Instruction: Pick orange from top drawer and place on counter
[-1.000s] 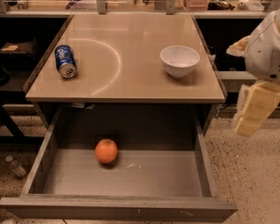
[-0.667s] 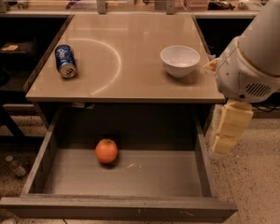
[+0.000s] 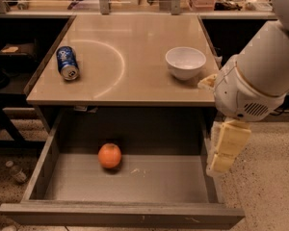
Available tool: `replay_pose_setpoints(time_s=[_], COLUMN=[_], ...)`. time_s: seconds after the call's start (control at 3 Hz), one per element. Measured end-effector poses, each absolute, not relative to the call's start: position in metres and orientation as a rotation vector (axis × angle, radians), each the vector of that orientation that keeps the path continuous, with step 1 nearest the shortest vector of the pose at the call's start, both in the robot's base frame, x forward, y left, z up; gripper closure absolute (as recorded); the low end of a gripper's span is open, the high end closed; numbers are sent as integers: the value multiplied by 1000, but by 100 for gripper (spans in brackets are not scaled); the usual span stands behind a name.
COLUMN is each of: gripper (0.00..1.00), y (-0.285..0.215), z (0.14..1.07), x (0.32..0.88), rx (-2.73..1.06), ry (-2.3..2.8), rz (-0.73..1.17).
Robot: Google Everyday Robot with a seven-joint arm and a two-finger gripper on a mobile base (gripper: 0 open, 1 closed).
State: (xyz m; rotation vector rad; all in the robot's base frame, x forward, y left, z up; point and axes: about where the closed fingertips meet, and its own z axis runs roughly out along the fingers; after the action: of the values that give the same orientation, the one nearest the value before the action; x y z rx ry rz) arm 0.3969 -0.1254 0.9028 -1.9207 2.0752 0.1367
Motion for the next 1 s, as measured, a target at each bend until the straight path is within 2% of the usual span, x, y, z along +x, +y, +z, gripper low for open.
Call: replay_pose_setpoints(time_s=[0.67, 1.0], gripper=[0, 0], y=[-22, -23], z=[844, 844], x=[380, 380], rx=[-1938, -1938], ry=[2017, 2017], rz=[279, 279])
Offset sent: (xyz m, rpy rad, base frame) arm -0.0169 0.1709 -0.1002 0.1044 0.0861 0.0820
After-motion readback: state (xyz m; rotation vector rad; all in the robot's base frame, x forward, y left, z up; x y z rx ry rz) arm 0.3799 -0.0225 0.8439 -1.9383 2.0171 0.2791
